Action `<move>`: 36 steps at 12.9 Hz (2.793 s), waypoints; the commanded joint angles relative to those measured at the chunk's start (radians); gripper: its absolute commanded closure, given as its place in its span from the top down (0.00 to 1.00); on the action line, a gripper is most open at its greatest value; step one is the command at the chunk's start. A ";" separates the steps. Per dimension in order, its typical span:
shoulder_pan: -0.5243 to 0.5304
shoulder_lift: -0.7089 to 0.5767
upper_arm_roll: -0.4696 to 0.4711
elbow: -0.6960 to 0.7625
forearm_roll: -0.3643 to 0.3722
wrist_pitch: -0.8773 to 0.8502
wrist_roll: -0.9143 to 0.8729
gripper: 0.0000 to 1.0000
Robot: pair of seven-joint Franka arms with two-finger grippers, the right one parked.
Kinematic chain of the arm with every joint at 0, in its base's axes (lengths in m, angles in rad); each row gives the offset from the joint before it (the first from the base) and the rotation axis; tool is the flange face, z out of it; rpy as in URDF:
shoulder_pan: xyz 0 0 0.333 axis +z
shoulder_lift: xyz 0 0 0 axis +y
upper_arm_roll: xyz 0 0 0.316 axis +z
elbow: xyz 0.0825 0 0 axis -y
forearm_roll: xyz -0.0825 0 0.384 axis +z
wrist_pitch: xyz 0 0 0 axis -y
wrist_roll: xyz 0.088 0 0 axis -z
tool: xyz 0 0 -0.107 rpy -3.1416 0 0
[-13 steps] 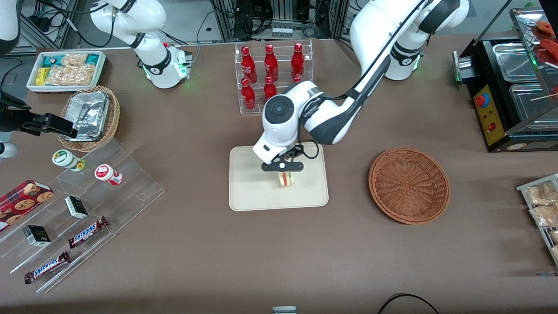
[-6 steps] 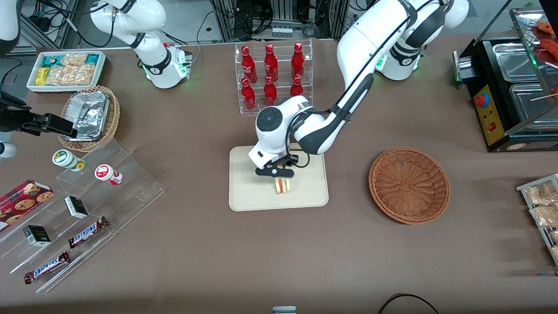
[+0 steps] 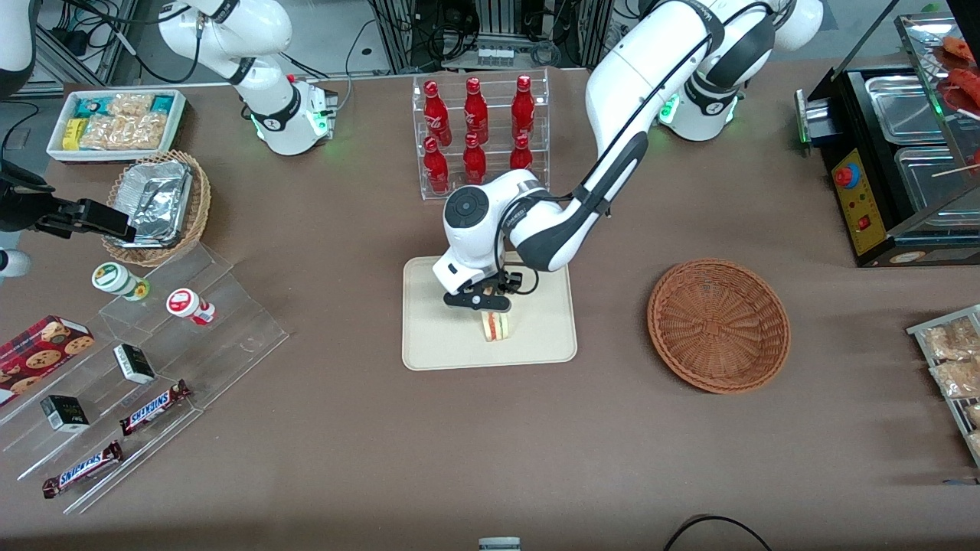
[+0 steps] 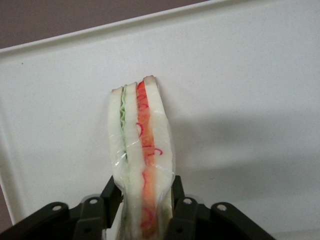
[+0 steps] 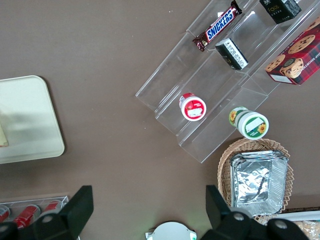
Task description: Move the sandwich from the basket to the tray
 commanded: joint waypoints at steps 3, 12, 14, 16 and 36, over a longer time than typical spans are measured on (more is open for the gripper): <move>0.017 -0.067 0.012 0.023 0.002 -0.041 -0.022 0.99; 0.247 -0.411 0.009 -0.058 -0.141 -0.285 -0.037 0.99; 0.325 -0.533 0.009 -0.173 -0.179 -0.289 0.036 0.99; 0.442 -0.632 0.009 -0.244 -0.252 -0.310 0.212 0.99; 0.563 -0.803 0.279 -0.209 -0.328 -0.519 0.812 1.00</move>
